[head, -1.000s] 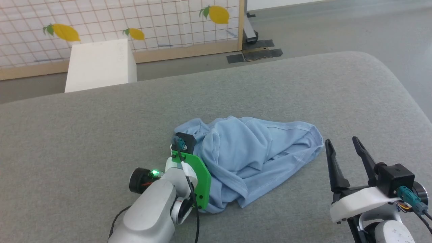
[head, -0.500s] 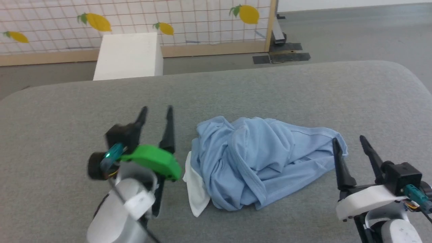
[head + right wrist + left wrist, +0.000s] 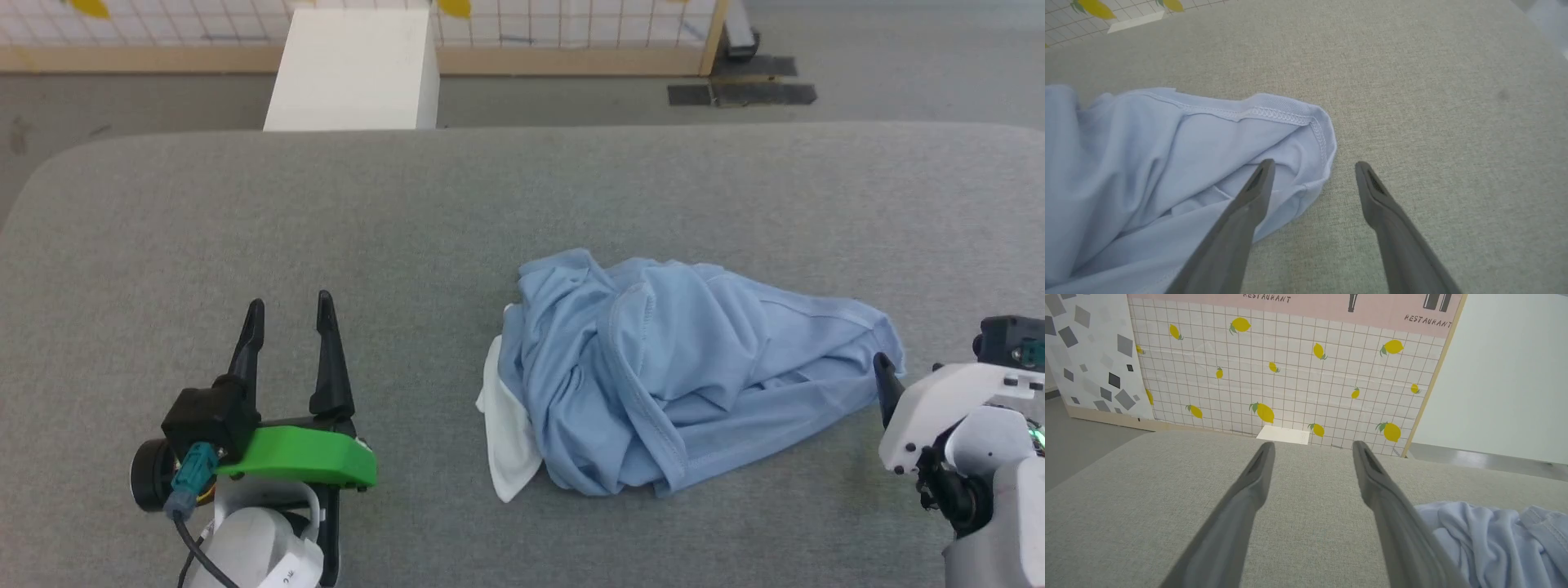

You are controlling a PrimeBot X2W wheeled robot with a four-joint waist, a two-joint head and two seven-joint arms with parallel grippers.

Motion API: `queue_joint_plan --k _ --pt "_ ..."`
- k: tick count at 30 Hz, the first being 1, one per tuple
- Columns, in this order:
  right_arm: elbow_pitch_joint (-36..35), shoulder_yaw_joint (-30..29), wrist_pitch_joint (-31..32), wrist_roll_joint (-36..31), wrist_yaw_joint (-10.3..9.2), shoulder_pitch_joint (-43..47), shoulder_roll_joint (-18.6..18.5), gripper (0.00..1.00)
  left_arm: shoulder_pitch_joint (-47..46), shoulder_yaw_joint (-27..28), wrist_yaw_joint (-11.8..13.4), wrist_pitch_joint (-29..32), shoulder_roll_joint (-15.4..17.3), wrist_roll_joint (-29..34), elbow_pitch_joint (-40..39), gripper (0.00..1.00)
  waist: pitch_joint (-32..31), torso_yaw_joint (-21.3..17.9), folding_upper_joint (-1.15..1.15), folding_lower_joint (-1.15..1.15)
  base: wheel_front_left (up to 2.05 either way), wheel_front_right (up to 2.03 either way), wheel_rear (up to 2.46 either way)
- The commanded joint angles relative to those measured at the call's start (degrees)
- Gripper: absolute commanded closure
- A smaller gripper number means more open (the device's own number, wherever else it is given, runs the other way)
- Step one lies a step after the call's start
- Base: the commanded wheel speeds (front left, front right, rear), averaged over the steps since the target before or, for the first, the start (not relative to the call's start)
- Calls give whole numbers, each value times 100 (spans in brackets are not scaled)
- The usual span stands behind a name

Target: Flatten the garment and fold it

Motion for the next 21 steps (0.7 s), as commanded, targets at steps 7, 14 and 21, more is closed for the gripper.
queue_joint_plan --k 7,14,21 --pt "561 -310 963 2 -9 -494 4 33 43 358 -332 -25 -309 311 5 0 386 290 0 0 0 0 0" --pt "188 332 410 1672 -9 -523 4 100 151 555 -565 -25 -462 459 207 0 41 199 0 0 0 0 0" --pt "-2172 2538 1876 3553 -9 993 -183 100 364 687 -712 -26 -537 536 310 0 -379 1 0 0 0 0 0"
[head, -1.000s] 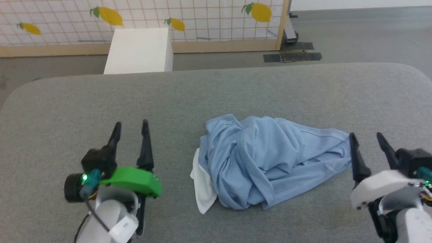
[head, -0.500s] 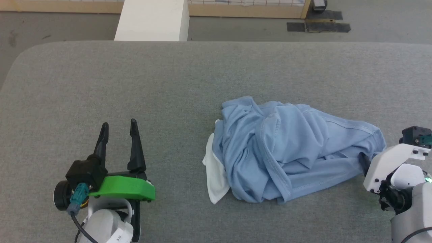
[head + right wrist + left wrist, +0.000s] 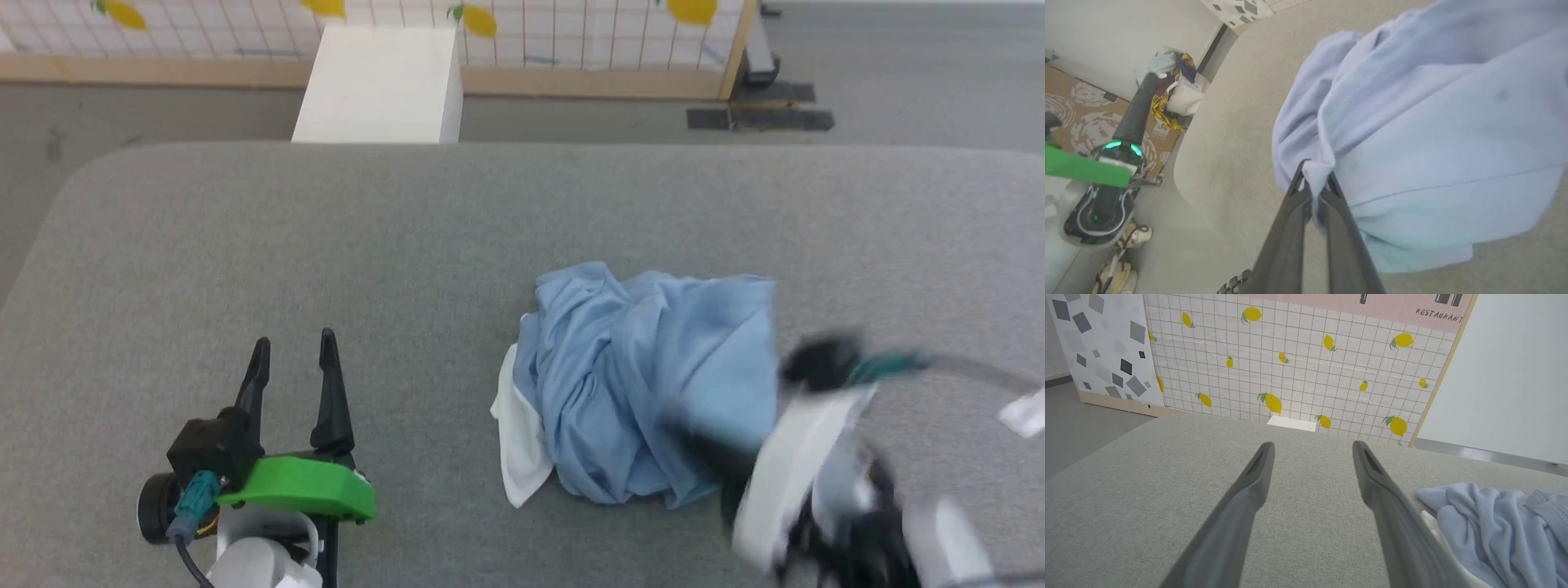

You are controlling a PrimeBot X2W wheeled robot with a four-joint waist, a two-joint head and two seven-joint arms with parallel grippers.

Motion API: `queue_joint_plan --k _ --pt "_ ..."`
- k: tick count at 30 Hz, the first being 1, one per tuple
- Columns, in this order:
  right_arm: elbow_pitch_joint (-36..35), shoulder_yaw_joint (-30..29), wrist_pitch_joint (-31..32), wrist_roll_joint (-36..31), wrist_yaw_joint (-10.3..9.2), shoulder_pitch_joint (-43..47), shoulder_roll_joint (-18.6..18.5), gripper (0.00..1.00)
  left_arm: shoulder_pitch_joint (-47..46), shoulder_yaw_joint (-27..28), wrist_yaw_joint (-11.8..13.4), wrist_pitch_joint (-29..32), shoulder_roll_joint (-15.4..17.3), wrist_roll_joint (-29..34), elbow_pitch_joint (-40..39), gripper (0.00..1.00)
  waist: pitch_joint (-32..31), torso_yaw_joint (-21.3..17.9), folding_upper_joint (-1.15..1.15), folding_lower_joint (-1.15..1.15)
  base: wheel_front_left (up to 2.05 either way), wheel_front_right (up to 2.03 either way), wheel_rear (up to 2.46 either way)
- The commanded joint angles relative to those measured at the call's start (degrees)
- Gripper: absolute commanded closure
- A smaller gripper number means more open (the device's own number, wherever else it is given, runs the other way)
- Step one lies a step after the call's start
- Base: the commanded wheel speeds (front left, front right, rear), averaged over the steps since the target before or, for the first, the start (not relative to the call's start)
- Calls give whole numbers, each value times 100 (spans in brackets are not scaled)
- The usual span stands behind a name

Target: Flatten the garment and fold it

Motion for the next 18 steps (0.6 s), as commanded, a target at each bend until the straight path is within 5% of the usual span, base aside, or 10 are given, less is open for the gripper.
queue_joint_plan --k 1,5,10,11,12,13,18 --pt "-313 166 388 176 -9 464 -235 100 85 30 -35 -26 -20 90 10 0 -237 -192 0 0 0 0 0" --pt "-845 308 1498 -37 -9 1571 -776 100 127 71 -86 -26 -45 119 23 0 -311 -287 0 0 0 0 0" --pt "-845 -256 2093 -1036 -9 2256 -729 100 147 87 -147 -26 -65 145 55 0 -342 -326 0 0 0 0 0" --pt "-900 -402 1987 -1247 -9 2272 -622 89 148 88 -163 -26 -69 149 71 0 -349 -324 0 0 0 0 0" --pt "-955 -506 1846 -1385 -9 2265 -530 33 148 90 -173 -26 -71 153 82 0 -354 -320 0 0 0 0 0" --pt "-1016 -649 1626 -1538 -9 2234 -412 0 150 88 -184 -26 -74 158 93 0 -361 -308 0 0 0 0 0" --pt "-1323 -1036 163 -1824 -9 1790 -59 0 106 70 -211 -26 -84 179 113 0 -328 -163 0 0 0 0 0"
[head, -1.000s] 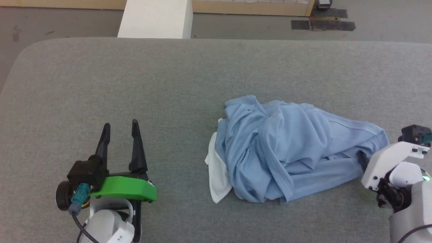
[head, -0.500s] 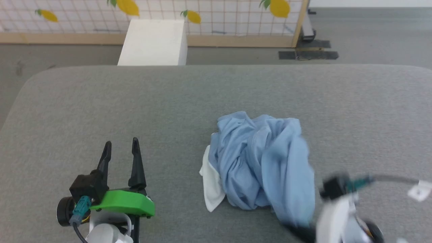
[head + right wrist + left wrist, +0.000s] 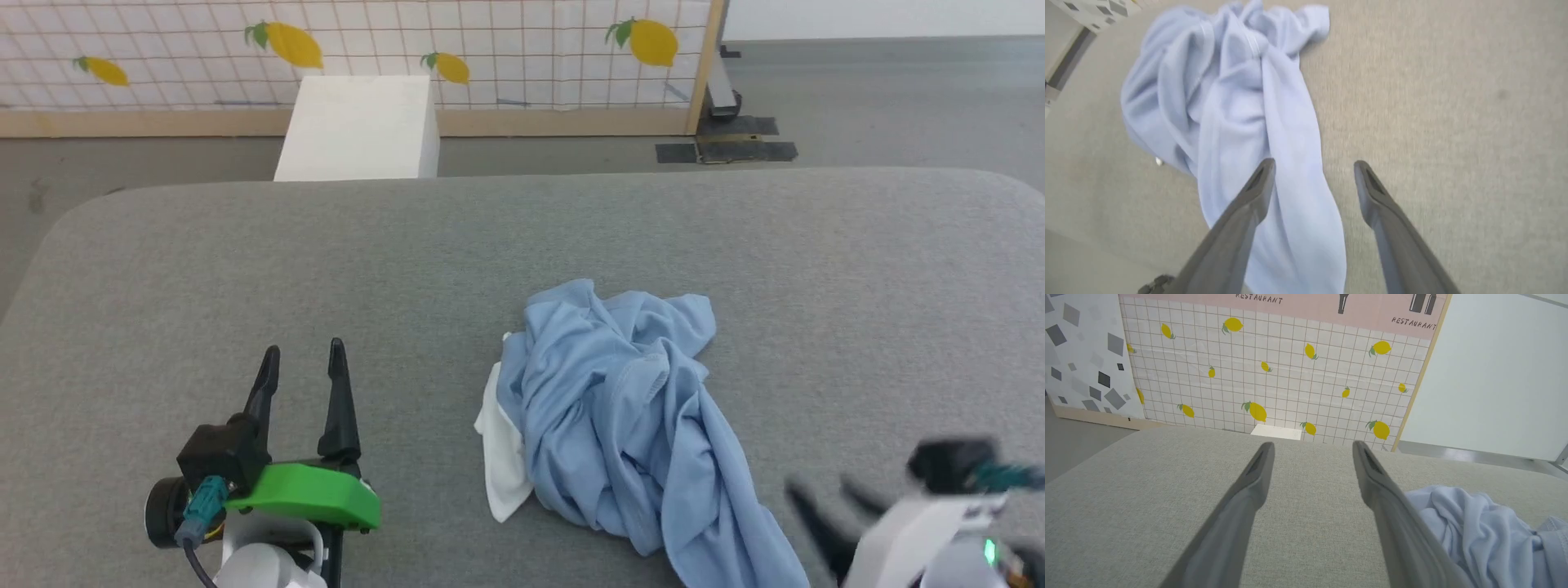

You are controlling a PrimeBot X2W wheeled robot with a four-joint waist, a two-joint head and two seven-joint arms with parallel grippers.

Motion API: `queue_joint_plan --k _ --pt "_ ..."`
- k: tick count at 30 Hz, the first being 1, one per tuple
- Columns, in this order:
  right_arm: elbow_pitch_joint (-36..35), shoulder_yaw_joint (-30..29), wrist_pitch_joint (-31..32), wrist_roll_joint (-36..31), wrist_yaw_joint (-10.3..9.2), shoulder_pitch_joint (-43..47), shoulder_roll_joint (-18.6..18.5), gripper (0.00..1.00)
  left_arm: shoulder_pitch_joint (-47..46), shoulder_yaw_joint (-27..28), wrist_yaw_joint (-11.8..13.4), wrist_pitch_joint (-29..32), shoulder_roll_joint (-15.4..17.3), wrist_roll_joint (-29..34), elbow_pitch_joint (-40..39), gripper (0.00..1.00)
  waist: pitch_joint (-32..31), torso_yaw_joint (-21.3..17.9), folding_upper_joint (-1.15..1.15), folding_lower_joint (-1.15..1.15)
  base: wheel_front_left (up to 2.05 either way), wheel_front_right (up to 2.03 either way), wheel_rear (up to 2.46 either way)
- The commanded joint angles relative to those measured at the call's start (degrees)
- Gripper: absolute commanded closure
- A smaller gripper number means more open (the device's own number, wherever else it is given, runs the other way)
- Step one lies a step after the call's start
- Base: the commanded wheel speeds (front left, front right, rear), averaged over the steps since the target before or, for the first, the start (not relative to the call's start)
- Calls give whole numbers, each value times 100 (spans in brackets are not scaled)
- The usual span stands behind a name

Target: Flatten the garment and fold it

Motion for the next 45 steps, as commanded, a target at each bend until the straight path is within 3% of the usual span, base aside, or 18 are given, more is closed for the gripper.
queue_joint_plan --k 1,3,7,12,18,19,20,21,25,30,36,37,38,41,45 --pt "-77 -7 -433 -85 -8 -299 46 0 39 2 -33 -25 -19 28 1 0 43 95 0 0 0 0 0" --pt "-8 38 -1104 -195 -8 -612 91 0 11 -19 -37 -25 -22 31 -3 0 81 184 0 0 0 0 0" --pt "484 397 -1735 -291 -8 -1253 135 0 -33 -40 -37 -25 -26 25 -4 0 172 343 0 0 0 0 0" --pt "1674 698 -1774 -398 -8 -2158 151 0 -101 -116 6 -25 -28 -42 -15 0 362 575 0 0 0 0 0" --pt "3048 615 -1437 -469 -8 -2928 166 0 -192 -225 69 -25 -29 -135 -22 0 553 804 0 0 0 0 0" --pt "3219 658 -1288 -433 -8 -2986 168 8 -194 -234 77 -25 -29 -143 -14 0 556 821 0 0 0 0 0" --pt "3372 714 -1118 -345 -8 -3041 170 60 -195 -246 86 -25 -29 -155 -1 0 554 843 0 0 0 0 0" --pt "3444 769 -1008 -241 -8 -3074 172 100 -194 -253 91 -25 -29 -163 6 0 550 854 0 0 0 0 0" --pt "3301 1179 -768 594 -8 -3074 174 100 -163 -242 109 -25 -30 -179 47 0 460 860 0 0 0 0 0" --pt "2250 2185 -121 1610 -8 -2600 150 100 -87 -169 104 -25 -30 -124 83 0 251 787 0 0 0 0 0" --pt "955 3120 780 1970 -8 -1699 -553 100 -15 -121 67 -25 -30 -79 90 0 101 642 0 0 0 0 0" --pt "854 3156 782 1878 -8 -1606 -648 74 -7 -124 60 -25 -30 -73 91 0 94 623 0 0 0 0 0" --pt "742 3169 687 1699 -8 -1497 -748 0 7 -128 51 -25 -30 -70 96 0 75 588 0 0 0 0 0" --pt "620 2924 211 1392 -8 -1283 -693 0 42 -149 23 -25 -30 -49 123 0 21 539 0 0 0 0 0" --pt "378 2122 -1058 1014 -8 -1123 -264 0 84 -171 -13 -25 -30 -22 166 0 -50 480 0 0 0 0 0"
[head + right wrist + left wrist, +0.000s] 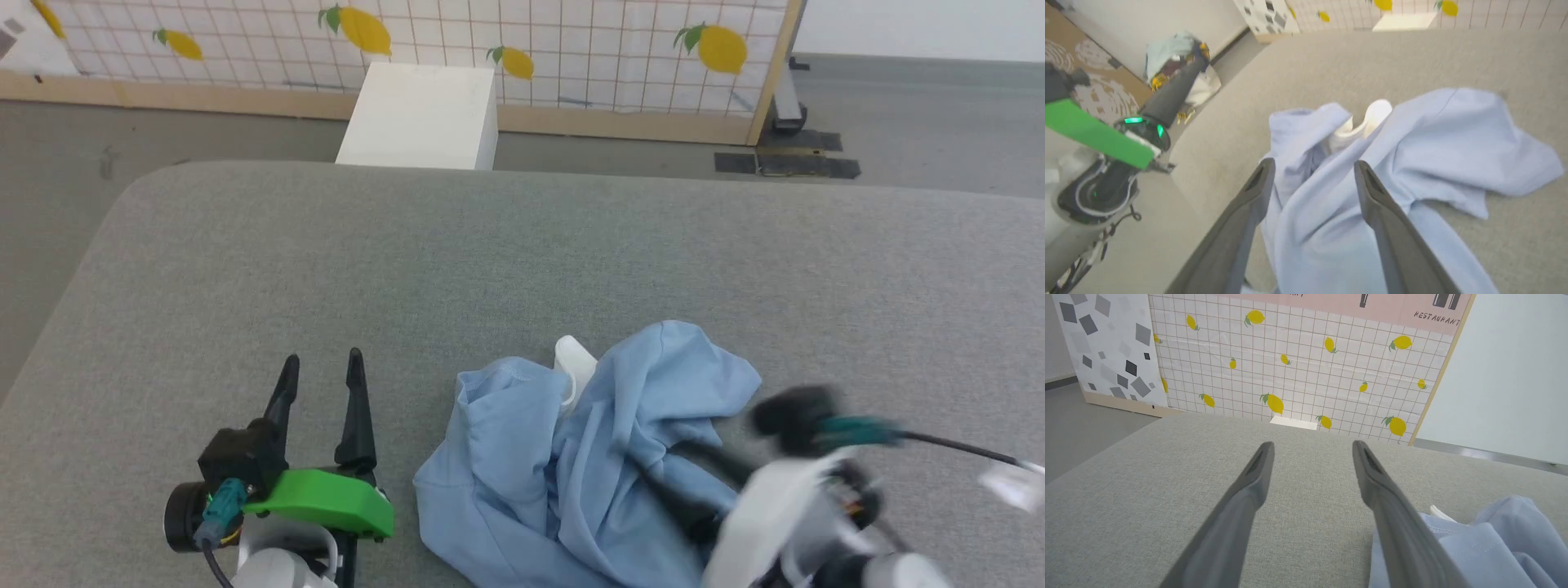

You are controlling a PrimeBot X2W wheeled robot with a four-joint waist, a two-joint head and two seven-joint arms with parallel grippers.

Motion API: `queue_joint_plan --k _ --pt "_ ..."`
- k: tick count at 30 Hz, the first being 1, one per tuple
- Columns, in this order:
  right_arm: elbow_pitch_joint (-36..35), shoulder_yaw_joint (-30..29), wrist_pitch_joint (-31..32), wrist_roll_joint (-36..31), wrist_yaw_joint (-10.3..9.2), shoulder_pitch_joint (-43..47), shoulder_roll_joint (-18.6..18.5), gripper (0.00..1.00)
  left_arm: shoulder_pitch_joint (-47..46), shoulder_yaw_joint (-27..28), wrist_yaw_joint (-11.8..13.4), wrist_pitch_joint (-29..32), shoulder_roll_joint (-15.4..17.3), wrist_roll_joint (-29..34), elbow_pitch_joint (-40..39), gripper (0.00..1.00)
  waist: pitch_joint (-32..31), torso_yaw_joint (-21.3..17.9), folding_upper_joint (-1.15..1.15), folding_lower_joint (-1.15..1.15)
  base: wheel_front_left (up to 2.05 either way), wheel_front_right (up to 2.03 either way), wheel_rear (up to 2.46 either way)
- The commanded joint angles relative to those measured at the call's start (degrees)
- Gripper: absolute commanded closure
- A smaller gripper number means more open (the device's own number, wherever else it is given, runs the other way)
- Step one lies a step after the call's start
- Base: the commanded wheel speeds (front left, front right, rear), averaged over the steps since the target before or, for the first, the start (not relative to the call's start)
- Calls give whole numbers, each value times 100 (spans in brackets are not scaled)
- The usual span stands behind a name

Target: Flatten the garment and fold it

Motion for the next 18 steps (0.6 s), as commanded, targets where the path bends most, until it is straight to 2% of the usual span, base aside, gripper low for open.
queue_joint_plan --k 1,5,8,12,18 --pt "-57 -379 -496 -221 -8 84 142 0 88 -11 -34 -20 -14 34 28 0 -54 -54 0 0 0 0 0" --pt "113 -1425 -1615 -1089 -8 256 352 0 94 -184 -89 -20 -14 19 161 0 -89 -106 0 0 0 0 0" --pt "338 -1982 -2088 -1727 -8 378 418 0 36 -469 -122 203 -14 -79 335 0 -103 -129 0 0 0 0 0" --pt "571 -2209 -2233 -1848 -8 473 458 0 -64 -778 -61 991 -14 -281 552 0 -97 -192 0 0 0 0 0" --pt "698 -2151 -2324 -1605 -8 421 464 0 -214 -986 -69 1978 -8 -573 548 0 -43 -312 0 0 0 0 0"
